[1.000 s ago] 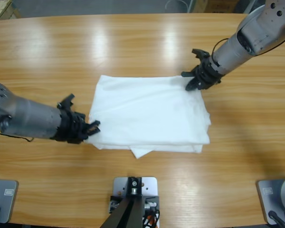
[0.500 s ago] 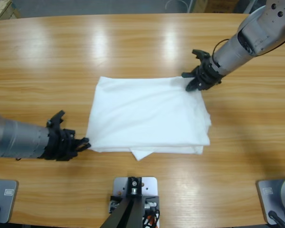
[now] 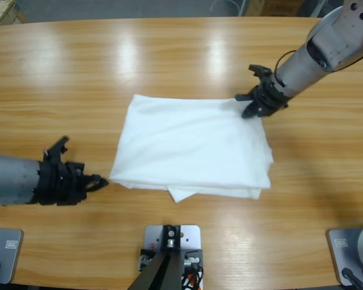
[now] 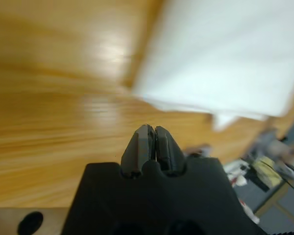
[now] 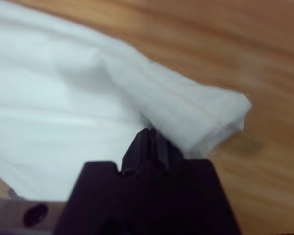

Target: Fold clothes

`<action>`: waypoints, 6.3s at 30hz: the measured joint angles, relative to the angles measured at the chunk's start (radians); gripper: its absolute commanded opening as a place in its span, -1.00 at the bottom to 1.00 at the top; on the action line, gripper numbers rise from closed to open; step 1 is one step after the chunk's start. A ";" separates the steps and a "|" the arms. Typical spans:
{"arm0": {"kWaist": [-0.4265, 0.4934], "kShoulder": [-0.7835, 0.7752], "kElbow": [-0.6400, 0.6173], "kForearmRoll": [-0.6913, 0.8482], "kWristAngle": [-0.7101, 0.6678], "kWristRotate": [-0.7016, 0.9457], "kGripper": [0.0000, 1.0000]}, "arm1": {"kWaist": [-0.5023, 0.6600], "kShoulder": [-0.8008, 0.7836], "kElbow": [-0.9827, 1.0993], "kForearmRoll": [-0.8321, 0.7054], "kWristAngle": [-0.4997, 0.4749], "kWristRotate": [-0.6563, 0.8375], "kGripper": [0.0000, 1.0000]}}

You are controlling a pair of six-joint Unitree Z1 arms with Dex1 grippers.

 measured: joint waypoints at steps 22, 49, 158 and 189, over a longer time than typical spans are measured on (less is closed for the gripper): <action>0.158 0.519 -0.578 0.041 -0.032 0.150 -1.00 | 0.212 -0.319 0.374 -0.155 0.087 0.321 -1.00; 0.159 0.559 -0.575 0.042 -0.033 0.133 -1.00 | 0.312 -0.293 0.526 -0.184 0.066 0.597 -1.00; 0.400 -0.201 -0.329 0.806 0.218 0.687 -1.00 | 0.291 -0.702 0.381 0.144 -0.063 0.512 1.00; 0.334 -0.061 -0.792 1.251 0.282 0.779 -1.00 | 0.291 -0.664 0.462 0.043 -0.048 0.515 1.00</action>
